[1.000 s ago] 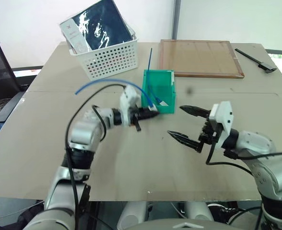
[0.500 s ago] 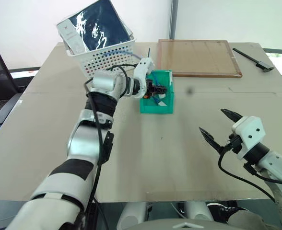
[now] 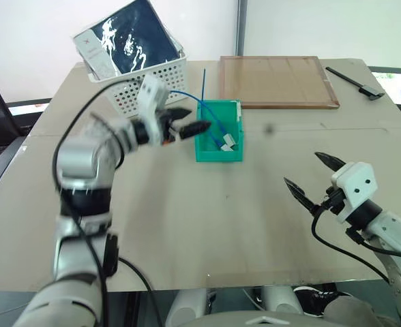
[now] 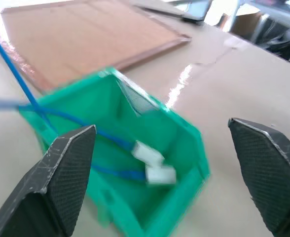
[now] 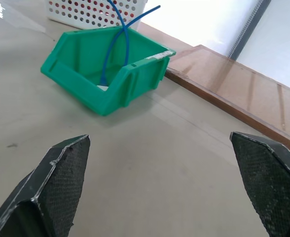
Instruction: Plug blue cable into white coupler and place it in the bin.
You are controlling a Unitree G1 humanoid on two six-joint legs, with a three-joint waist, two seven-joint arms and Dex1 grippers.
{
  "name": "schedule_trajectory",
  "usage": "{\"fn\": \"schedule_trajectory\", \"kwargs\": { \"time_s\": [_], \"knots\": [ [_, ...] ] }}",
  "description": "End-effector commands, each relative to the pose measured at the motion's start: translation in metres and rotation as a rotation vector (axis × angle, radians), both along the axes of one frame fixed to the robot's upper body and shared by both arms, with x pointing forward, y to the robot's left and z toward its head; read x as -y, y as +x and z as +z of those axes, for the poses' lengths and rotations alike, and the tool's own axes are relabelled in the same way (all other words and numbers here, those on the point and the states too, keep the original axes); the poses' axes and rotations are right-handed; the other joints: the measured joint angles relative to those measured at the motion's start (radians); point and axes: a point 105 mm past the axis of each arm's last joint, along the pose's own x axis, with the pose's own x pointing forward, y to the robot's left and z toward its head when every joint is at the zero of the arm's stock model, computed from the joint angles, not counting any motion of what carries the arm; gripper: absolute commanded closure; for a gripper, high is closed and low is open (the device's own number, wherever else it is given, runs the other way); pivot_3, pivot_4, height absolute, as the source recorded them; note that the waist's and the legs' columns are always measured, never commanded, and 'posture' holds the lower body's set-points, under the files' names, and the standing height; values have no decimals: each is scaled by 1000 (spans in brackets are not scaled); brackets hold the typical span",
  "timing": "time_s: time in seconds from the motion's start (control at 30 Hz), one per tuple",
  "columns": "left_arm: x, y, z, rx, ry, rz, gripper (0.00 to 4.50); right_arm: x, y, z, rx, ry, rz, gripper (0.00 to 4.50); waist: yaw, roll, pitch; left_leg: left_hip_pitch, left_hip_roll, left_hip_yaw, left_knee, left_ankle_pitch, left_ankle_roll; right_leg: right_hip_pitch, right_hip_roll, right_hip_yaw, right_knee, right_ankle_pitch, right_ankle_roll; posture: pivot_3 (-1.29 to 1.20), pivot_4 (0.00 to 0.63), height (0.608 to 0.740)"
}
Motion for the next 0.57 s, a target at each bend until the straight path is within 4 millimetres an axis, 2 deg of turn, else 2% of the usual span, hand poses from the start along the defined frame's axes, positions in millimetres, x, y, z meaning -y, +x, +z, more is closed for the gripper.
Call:
{"fn": "schedule_trajectory", "kwargs": {
  "time_s": [0.03,0.2,0.37,0.47,0.57],
  "knots": [
    [-11,-26,5,116,-23,26,102,8,0,4,28,-4,18,0,11,0,0,0,0,0,0,0,0,0,0,0,0,0,0,0,150,740],
    [-30,-73,-39,93,30,42,102,27,-3,-8,-24,-37,27,0,26,0,0,1,0,1,0,-2,2,2,-1,0,-1,0,0,0,150,740],
    [-61,-113,-82,0,109,121,102,47,-16,-23,-114,-87,36,0,33,0,0,2,1,2,-1,-3,5,2,-2,1,-1,-2,-4,0,150,740],
    [-66,-129,-98,-56,110,126,102,57,-24,-33,-168,-119,41,0,33,0,-1,5,1,1,0,-3,5,7,-4,-1,-2,-3,-4,0,150,740],
    [-64,-132,-102,-64,101,127,102,60,-26,-37,-185,-120,46,0,33,-1,-1,8,1,1,1,-4,6,11,-5,-2,-2,-6,0,0,150,740]
  ]
}}
